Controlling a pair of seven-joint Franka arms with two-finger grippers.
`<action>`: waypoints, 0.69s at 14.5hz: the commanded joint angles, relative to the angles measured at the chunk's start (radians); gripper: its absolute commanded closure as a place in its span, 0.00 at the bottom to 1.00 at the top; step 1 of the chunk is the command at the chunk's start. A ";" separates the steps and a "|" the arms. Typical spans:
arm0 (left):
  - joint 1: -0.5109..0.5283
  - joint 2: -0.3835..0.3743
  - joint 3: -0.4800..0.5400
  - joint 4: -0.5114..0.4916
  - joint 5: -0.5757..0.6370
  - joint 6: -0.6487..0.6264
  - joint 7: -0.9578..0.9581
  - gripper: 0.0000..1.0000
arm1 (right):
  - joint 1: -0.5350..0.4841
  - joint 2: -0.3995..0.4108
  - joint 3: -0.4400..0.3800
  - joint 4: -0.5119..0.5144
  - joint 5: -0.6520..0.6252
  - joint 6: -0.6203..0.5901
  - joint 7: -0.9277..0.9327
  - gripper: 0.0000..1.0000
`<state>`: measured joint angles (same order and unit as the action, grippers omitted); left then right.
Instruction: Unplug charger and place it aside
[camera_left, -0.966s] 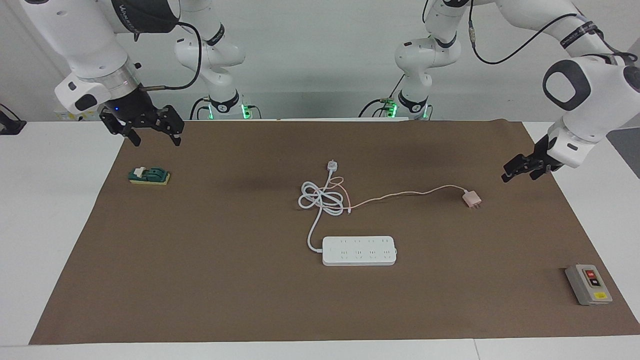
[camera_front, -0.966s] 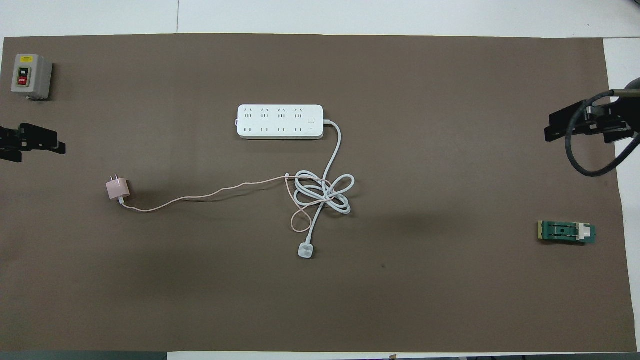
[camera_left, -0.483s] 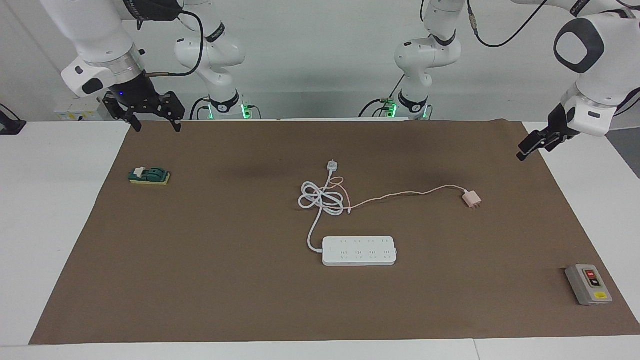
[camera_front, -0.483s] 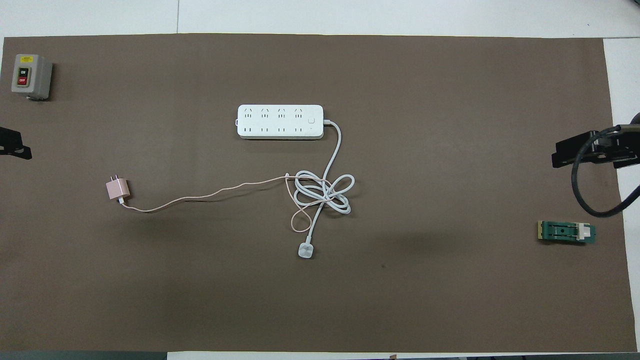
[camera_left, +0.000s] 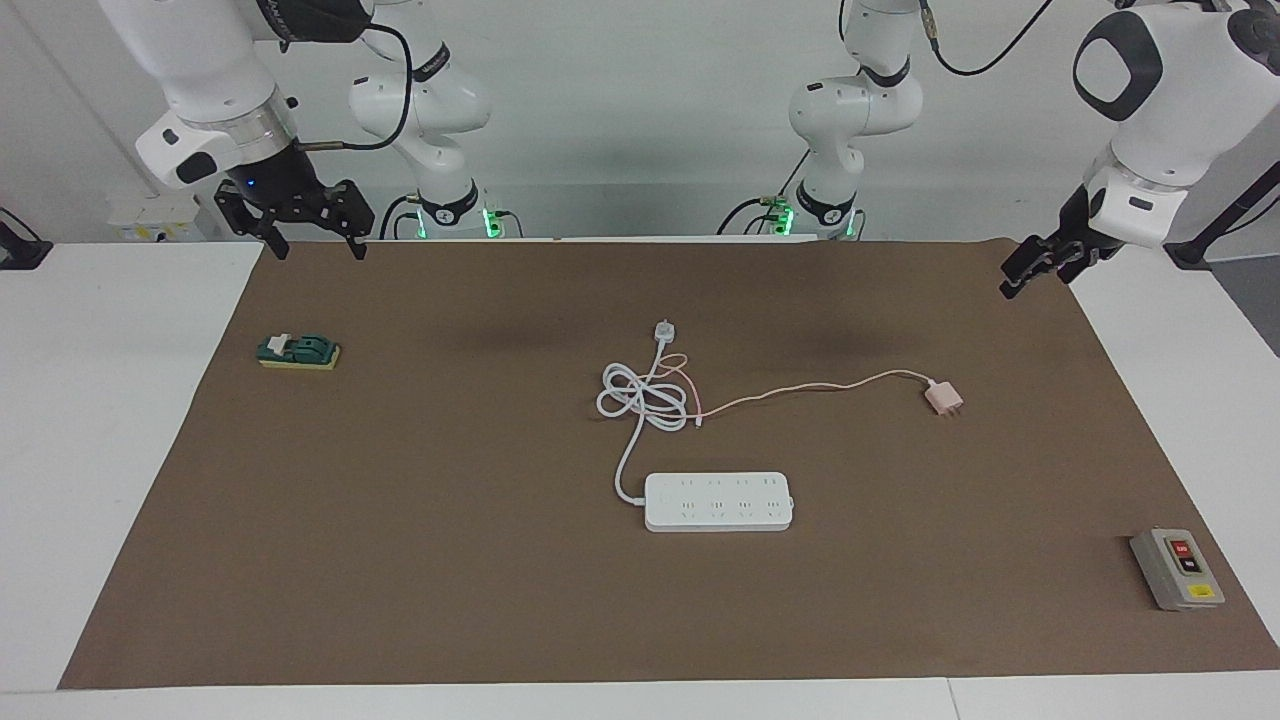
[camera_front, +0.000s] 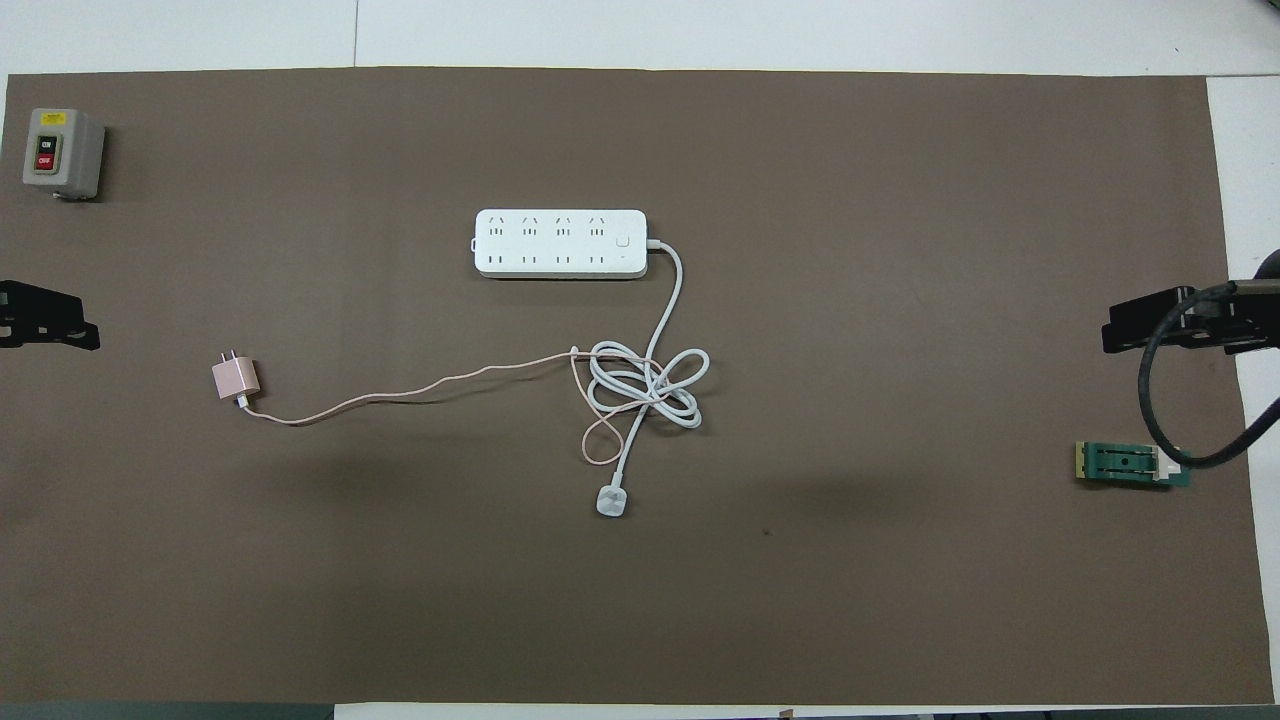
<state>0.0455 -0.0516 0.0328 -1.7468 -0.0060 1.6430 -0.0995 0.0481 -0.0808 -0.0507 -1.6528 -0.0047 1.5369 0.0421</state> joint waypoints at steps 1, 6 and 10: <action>-0.036 -0.013 0.006 -0.010 0.026 0.008 -0.011 0.00 | -0.028 -0.027 0.022 -0.041 -0.023 0.020 -0.015 0.00; -0.052 -0.001 0.006 -0.010 0.026 0.015 -0.009 0.00 | -0.019 -0.031 0.022 -0.038 -0.026 0.020 -0.019 0.00; -0.053 -0.001 0.003 -0.002 0.021 0.018 0.041 0.00 | -0.021 -0.031 0.022 -0.038 -0.026 0.019 -0.016 0.00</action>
<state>0.0048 -0.0485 0.0306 -1.7471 -0.0044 1.6501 -0.0837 0.0442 -0.0848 -0.0451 -1.6581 -0.0090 1.5370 0.0421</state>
